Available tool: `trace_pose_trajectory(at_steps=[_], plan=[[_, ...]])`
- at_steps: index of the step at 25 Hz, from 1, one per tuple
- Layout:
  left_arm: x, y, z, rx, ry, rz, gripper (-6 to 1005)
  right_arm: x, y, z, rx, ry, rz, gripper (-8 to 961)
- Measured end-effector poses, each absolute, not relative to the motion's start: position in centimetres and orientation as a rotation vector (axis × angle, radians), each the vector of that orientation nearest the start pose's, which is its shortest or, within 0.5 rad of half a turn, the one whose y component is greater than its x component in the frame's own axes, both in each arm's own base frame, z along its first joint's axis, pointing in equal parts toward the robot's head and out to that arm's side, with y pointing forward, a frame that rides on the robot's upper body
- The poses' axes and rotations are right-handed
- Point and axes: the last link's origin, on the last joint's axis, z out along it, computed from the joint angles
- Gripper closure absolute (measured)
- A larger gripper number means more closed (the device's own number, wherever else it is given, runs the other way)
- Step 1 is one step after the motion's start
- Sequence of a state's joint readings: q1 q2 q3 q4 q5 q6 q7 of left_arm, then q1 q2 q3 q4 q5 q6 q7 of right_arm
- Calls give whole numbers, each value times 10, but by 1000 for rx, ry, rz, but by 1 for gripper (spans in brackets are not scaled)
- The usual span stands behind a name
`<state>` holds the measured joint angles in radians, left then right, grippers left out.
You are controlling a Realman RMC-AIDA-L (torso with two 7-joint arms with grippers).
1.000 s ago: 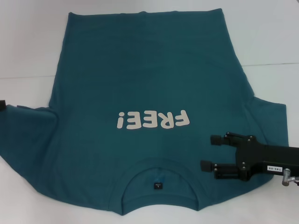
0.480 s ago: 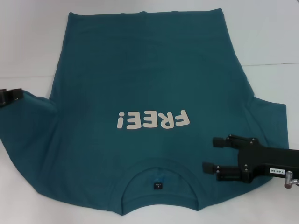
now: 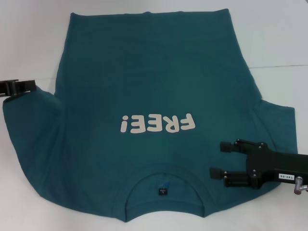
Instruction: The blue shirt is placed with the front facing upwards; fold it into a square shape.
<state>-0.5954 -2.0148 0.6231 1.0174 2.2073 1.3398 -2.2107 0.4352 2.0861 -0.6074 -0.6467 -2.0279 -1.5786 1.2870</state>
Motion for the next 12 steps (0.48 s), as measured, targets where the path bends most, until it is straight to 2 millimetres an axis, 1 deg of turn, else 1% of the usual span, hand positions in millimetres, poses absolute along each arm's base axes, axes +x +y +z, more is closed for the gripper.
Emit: trace_pose_trajectory(at_steps=[5, 12], plan=[[-257, 404, 108, -2213, -1195, -432, 983, 295, 302, 3, -2650, 657, 698, 11], [-252, 404, 116, -2216, -1189, -424, 978, 295, 301, 2, -2654, 657, 704, 12]])
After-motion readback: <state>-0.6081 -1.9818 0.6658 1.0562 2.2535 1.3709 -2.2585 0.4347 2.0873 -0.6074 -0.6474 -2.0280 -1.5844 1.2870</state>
